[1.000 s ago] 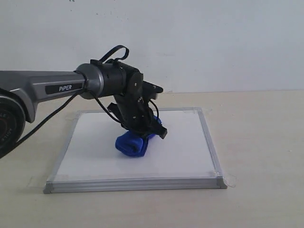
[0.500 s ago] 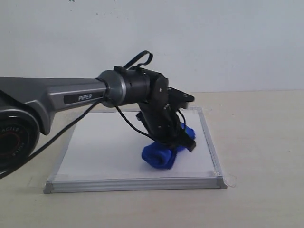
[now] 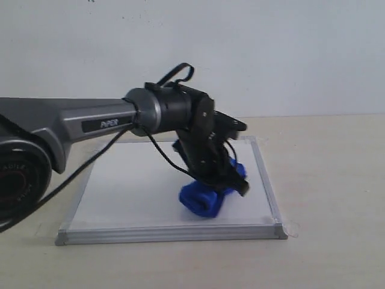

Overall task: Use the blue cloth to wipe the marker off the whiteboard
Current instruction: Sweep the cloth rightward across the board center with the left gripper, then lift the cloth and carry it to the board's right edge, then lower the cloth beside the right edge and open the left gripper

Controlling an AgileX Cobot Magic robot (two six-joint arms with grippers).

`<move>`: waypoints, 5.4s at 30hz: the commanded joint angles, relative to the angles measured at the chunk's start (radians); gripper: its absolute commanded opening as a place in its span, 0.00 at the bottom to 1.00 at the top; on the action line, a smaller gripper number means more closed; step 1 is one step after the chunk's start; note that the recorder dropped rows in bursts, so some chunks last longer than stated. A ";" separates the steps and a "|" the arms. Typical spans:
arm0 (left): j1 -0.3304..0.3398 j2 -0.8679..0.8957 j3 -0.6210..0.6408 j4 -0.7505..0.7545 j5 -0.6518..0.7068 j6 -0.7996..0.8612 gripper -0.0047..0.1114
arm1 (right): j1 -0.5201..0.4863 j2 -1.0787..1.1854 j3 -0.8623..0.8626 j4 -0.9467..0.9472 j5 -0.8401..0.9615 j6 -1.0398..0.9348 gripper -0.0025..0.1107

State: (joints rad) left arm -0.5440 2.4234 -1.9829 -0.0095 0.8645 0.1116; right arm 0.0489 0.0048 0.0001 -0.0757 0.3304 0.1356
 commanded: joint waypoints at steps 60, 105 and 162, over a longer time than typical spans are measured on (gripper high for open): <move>-0.095 0.057 -0.015 -0.906 -0.670 -0.163 0.07 | -0.008 -0.005 0.000 -0.006 -0.005 0.000 0.02; -0.095 0.147 -0.015 -0.943 -0.731 -0.122 0.07 | -0.008 -0.005 0.000 -0.006 -0.005 0.000 0.02; -0.094 0.144 -0.015 -0.940 -0.635 -0.092 0.73 | -0.008 -0.005 0.000 -0.006 -0.009 0.000 0.02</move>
State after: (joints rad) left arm -0.6365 2.5700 -1.9991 -0.9586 0.2015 0.0110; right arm 0.0489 0.0048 0.0001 -0.0757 0.3304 0.1356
